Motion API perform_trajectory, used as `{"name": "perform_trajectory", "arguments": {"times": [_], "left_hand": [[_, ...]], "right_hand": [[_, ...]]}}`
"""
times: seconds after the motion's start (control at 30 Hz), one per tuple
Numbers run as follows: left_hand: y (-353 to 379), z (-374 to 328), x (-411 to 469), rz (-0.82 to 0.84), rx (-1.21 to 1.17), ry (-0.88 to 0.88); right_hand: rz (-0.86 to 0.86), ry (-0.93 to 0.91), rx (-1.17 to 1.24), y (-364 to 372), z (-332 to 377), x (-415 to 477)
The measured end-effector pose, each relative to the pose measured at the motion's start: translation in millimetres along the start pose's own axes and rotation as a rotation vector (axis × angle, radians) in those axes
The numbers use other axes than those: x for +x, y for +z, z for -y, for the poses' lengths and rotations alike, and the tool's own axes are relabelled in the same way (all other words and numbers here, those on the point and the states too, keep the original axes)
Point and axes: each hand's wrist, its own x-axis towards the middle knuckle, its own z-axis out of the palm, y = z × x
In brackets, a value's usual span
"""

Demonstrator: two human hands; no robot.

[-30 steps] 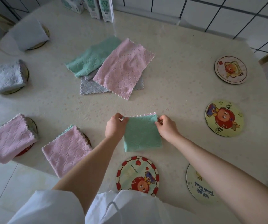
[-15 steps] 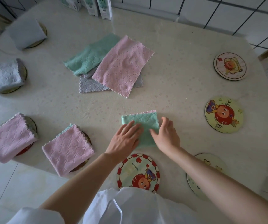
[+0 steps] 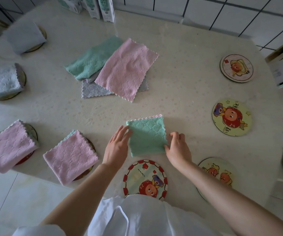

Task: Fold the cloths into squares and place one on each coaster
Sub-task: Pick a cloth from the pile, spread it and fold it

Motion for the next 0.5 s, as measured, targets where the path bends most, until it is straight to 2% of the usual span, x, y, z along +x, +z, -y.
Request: {"name": "perform_trajectory", "arguments": {"times": [0.1, 0.23, 0.37, 0.43, 0.5], "left_hand": [[-3.1, -15.0, -2.8, -0.095, -0.139, -0.178], [-10.7, -36.9, -2.4, -0.05, -0.448, -0.577], [-18.8, -47.0, 7.4, -0.035, -0.759, -0.89], [-20.1, -44.4, 12.4, -0.012, -0.887, -1.004], [-21.5, -45.1, 16.0, 0.067, -1.002, -1.041]], "right_hand": [[0.044, 0.047, 0.119, 4.3, 1.1, -2.6], [0.14, 0.238, 0.436, 8.4, 7.8, 0.8], [0.162, 0.423, 0.672, 4.6, 13.2, 6.4], [0.174, 0.498, 0.777, 0.7, 13.3, 8.1], [0.192, 0.554, 0.864, -3.9, 13.5, 6.9]]}}
